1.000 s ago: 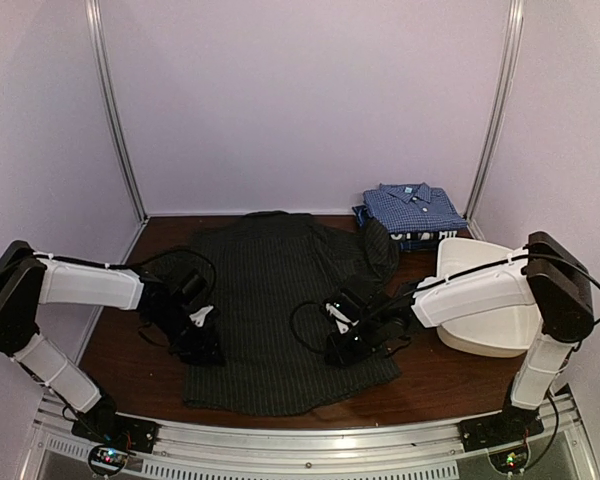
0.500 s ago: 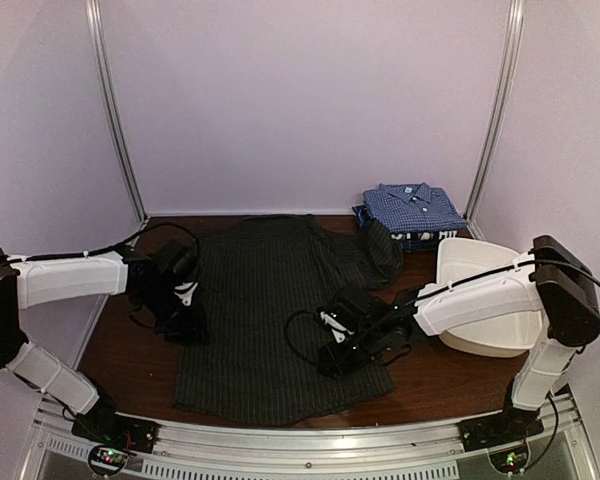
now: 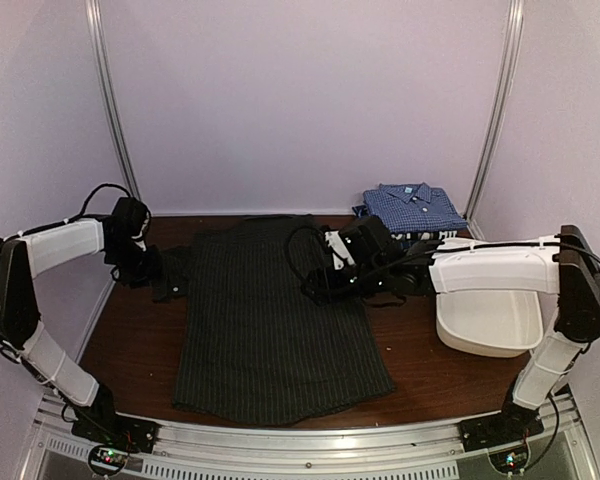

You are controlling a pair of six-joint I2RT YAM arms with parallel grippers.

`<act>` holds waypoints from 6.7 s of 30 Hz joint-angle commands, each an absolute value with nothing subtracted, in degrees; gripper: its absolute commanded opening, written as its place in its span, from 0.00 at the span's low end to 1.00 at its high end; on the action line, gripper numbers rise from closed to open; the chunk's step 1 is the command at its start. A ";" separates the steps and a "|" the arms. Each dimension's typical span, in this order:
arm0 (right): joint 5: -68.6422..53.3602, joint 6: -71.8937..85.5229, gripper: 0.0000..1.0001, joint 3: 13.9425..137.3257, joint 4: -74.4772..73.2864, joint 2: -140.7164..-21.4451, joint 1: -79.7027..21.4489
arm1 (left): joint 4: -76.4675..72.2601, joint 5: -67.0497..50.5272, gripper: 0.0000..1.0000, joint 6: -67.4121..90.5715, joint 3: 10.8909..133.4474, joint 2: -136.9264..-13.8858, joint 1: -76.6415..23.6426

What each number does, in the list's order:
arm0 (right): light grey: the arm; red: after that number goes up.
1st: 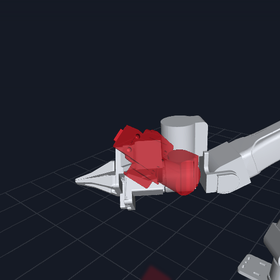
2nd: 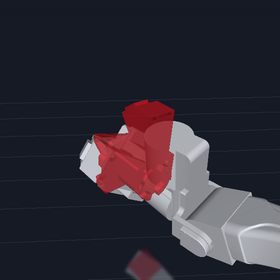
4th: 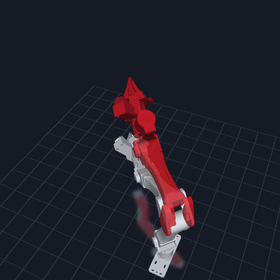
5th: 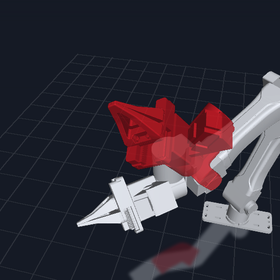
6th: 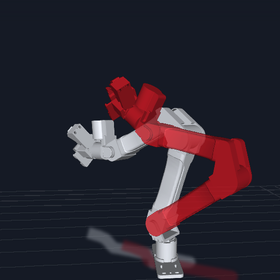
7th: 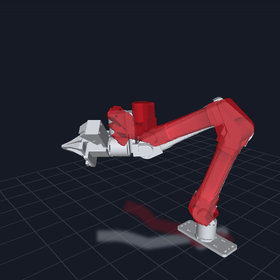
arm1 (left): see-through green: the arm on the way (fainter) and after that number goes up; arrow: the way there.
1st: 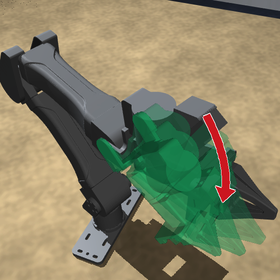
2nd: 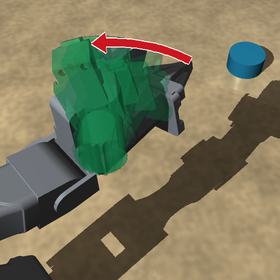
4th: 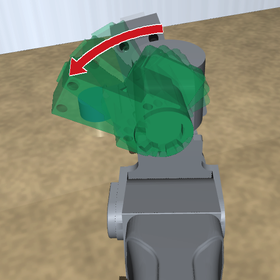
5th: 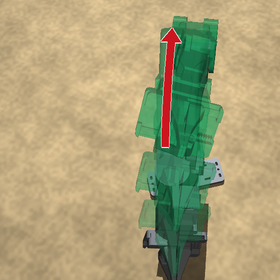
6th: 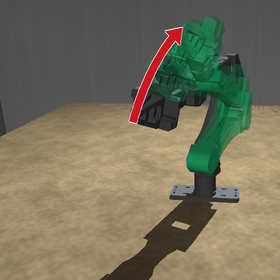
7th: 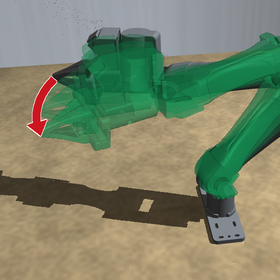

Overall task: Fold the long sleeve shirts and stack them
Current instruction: Pick up the sleeve from the corner of the board, then pass from the left arm to the right, then pick up the flattened shirt from the center of the board.

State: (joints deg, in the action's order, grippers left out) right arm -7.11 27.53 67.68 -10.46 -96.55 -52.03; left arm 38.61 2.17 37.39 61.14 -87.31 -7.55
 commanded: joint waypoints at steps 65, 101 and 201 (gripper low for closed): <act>-20.22 41.57 0.79 71.56 21.76 -105.80 -50.09 | 21.26 -29.55 0.00 50.41 70.22 -88.46 -17.99; -28.31 80.57 0.77 75.66 54.12 -127.20 -49.39 | 14.07 -29.79 0.00 55.06 61.09 -87.37 -22.50; -7.01 15.12 0.00 110.30 -25.18 -112.79 -36.77 | 48.25 -8.45 0.46 59.92 33.78 -61.55 -34.70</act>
State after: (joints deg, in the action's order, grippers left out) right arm -9.28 16.25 110.56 -24.95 -118.45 -36.88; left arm 45.60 -9.50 55.96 35.92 -64.55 -33.36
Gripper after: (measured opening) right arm 0.007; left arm 0.457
